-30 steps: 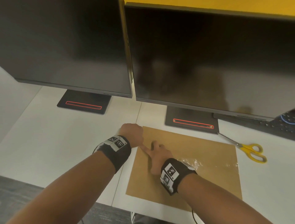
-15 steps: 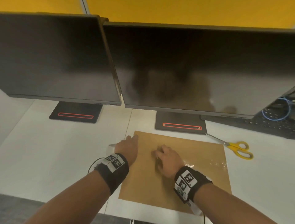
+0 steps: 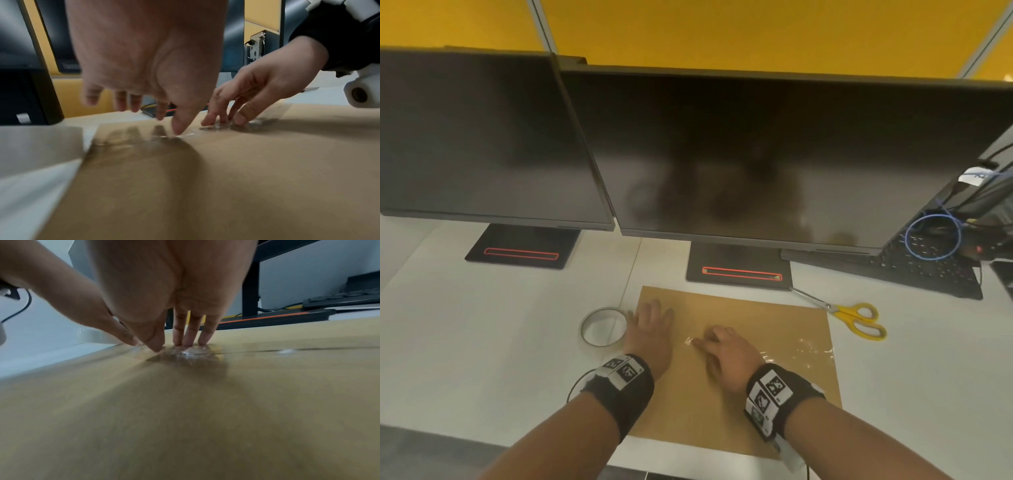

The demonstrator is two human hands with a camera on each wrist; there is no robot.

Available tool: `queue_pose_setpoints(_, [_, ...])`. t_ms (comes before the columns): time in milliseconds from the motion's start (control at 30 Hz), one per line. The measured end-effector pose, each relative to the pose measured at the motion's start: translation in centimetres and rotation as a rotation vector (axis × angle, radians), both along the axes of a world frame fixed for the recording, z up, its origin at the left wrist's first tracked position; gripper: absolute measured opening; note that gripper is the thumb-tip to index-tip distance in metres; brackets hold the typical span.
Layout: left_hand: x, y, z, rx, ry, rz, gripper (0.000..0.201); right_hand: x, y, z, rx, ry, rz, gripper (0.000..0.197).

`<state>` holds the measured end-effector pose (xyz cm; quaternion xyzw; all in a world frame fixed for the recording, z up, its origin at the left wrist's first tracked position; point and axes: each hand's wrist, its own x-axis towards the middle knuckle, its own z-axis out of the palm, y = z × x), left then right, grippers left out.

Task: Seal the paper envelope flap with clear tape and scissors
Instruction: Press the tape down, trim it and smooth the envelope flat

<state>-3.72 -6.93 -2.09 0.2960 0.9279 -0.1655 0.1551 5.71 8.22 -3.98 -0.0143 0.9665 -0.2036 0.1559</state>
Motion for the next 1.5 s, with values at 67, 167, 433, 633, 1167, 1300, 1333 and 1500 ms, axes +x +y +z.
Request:
queue_pose_setpoints(67, [1.2, 1.8, -0.8, 0.097, -0.068, -0.099, 0.059, 0.4, 0.9, 0.2, -0.101, 0.021, -0.047, 0.046])
queue_pose_setpoints(167, [2.9, 3.7, -1.4, 0.207, -0.144, -0.212, 0.056, 1.4, 3.2, 0.5, -0.111, 0.084, -0.135, 0.045])
queue_pose_setpoints(433, [4.3, 6.7, -2.4, 0.290, -0.177, -0.114, 0.054, 5.0, 15.3, 1.0, 0.249, 0.104, -0.590, 0.042])
queue_pose_setpoints(633, [4.4, 7.7, -2.4, 0.307, -0.164, -0.062, 0.054, 6.6, 20.7, 1.0, 0.246, -0.255, -0.598, 0.075])
queue_pose_setpoints(1167, [4.0, 7.8, -2.2, 0.268, -0.163, -0.068, 0.057, 7.1, 19.1, 2.7, 0.066, 0.083, -0.643, 0.037])
queue_pose_setpoints(1300, [3.0, 6.4, -1.2, 0.307, -0.061, -0.038, 0.058, 5.7, 15.1, 2.3, -0.185, 0.067, -0.529, 0.047])
queue_pose_setpoints(1333, [2.5, 5.7, -0.7, 0.320, -0.019, -0.001, 0.058, 5.0, 13.8, 2.1, -0.211, 0.029, -0.502, 0.052])
queue_pose_setpoints(1500, [-1.1, 0.1, 1.2, 0.336, 0.065, 0.218, 0.064, 1.4, 7.1, 1.3, -0.277, -0.139, -0.377, 0.069])
